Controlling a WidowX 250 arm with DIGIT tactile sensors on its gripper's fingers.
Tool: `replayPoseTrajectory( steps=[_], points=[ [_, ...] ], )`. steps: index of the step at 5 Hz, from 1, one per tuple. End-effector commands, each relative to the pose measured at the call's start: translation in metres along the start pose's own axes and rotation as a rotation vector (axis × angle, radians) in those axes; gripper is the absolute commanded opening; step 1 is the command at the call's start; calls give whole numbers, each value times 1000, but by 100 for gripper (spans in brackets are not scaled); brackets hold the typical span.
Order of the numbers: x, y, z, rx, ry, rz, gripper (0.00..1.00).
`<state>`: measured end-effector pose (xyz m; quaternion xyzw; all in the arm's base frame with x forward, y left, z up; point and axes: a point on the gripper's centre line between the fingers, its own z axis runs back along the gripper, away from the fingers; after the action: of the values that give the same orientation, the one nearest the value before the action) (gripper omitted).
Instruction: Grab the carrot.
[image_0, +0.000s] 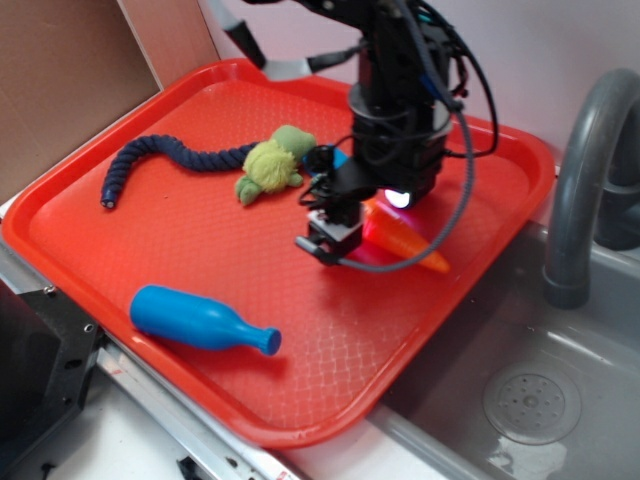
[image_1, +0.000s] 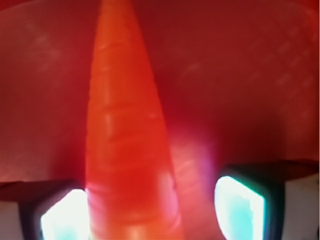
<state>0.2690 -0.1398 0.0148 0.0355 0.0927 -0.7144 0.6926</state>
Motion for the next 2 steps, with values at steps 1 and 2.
replayPoseTrajectory(
  steps=[1,2],
  points=[
    [8,-29,-12,6,26,-59,0],
    [-2,-23,2,-1,6,56,0]
  ],
)
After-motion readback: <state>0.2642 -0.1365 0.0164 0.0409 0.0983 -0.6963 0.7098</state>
